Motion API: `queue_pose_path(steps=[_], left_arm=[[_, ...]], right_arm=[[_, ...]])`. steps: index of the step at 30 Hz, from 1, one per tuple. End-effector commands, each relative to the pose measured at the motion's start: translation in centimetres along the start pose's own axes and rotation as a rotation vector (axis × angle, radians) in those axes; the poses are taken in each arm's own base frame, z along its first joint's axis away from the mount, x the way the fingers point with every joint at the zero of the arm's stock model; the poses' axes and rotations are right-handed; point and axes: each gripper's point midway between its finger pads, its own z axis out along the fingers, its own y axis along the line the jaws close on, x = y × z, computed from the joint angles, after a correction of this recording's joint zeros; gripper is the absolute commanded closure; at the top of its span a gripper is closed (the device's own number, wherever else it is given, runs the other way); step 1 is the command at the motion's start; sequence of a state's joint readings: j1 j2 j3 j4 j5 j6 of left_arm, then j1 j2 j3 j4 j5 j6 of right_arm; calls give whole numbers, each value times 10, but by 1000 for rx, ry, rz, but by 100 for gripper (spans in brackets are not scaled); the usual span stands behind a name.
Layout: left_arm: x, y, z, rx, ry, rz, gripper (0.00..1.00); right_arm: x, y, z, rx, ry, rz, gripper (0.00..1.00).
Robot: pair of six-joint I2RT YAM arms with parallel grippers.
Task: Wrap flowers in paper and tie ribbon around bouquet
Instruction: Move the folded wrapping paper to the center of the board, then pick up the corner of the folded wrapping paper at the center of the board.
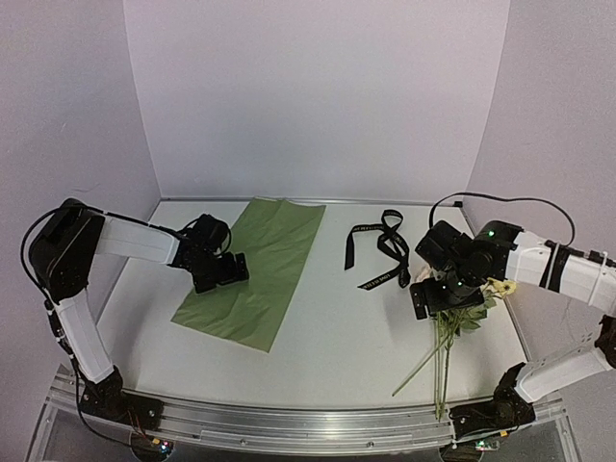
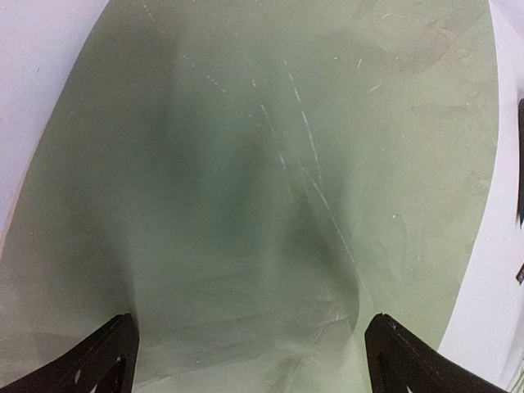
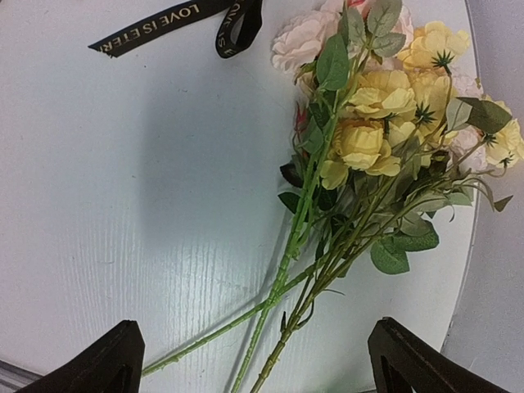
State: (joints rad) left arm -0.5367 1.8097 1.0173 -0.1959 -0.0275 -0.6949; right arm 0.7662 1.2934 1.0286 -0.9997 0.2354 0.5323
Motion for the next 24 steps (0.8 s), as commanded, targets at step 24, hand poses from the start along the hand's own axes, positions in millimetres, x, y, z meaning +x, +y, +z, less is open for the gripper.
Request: queue_pose_path(steps=[24], left_arm=[[59, 80, -101, 124, 108, -613, 4]], right_arm=[[-81, 264, 43, -504, 176, 26, 12]])
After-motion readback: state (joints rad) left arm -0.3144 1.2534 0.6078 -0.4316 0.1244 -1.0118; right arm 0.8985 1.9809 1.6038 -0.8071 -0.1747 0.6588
